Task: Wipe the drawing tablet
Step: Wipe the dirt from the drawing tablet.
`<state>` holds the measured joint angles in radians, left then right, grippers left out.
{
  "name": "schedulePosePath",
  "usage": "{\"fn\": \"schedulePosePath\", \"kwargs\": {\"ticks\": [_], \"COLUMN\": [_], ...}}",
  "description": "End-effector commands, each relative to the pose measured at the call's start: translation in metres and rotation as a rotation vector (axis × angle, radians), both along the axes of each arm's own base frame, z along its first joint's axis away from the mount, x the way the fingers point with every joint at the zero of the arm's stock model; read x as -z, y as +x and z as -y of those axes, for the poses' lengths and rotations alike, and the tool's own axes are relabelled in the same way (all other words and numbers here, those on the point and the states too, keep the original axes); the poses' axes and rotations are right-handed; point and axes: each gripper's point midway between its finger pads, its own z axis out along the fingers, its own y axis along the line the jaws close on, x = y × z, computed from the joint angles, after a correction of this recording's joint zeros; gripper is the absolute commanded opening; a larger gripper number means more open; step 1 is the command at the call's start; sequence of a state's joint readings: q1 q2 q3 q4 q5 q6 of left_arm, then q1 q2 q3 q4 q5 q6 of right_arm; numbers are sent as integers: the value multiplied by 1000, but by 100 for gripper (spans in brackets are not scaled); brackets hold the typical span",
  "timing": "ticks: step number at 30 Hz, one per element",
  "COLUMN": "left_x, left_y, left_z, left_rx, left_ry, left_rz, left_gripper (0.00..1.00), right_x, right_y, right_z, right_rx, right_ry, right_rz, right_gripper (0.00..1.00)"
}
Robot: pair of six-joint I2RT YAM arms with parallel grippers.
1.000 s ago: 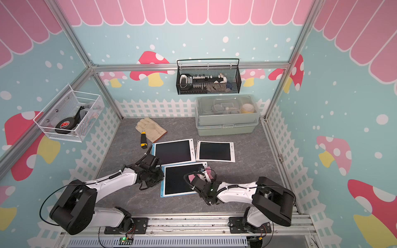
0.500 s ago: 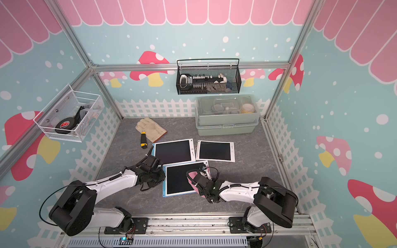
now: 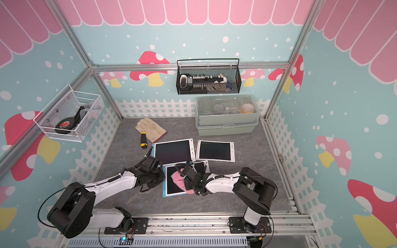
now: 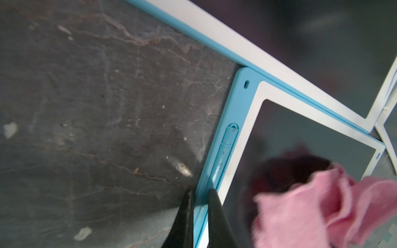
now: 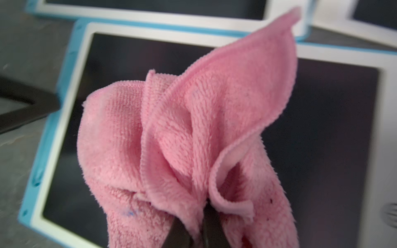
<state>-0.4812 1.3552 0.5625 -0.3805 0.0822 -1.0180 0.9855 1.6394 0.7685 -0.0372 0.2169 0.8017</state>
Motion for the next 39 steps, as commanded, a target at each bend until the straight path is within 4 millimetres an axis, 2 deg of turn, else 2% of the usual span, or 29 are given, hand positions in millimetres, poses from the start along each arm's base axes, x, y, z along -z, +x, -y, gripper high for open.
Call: {"fn": "schedulePosePath", "kwargs": {"ticks": [1,4,6,9,11,15,17,18,20,23,25,27,29,31,33,35,39], "left_x": [49,49,49,49,49,48,48,48,49,49,49,49,49,49,47,40,14], "left_y": [-81,-81,-82,-83,-85,-88,-88,-88,-89,-89,-89,-89,-89,-88,-89,-87,-85], "left_z": [-43,-42,-43,-44,-45,-47,-47,-47,-48,-48,-49,-49,-48,-47,-46,-43,-44], "left_rx": [-8,-10,-12,-15,-22,-41,-42,-43,-45,-45,-47,-51,-56,-55,-59,-62,-93], "left_ry": [175,172,171,169,169,162,160,161,162,167,169,169,167,160,149,129,104], "left_rz": [-312,-309,-309,-307,-305,-298,-294,-294,-296,-298,-298,-300,-302,-301,-299,-283,-230], "left_gripper": [12,12,12,12,11,11,11,11,11,11,11,11,10,10,9,9,12], "right_x": [14,9,15,24,25,31,27,25,21,15,17,24,32,32,24,16,13], "right_y": [0,6,9,21,32,50,51,50,47,38,38,44,51,57,60,56,41], "right_z": [22,-40,-81,-116,-114,-63,-55,-61,-88,-142,-160,-152,-130,-106,-91,-95,-127], "right_rx": [-7,-131,-180,-184,-161,-73,-98,-128,-187,-278,-274,-221,-176,-147,-152,-191,-251], "right_ry": [-80,-44,-28,-2,-27,-59,-65,-59,-42,-22,4,5,-17,-28,-21,10,71], "right_rz": [-38,-27,-43,-73,-73,-99,-72,-70,-68,-66,-92,-115,-136,-132,-103,-91,-91], "right_gripper": [0,0,0,0,0,0,0,0,0,0,0,0,0,0,0,0,0]}}
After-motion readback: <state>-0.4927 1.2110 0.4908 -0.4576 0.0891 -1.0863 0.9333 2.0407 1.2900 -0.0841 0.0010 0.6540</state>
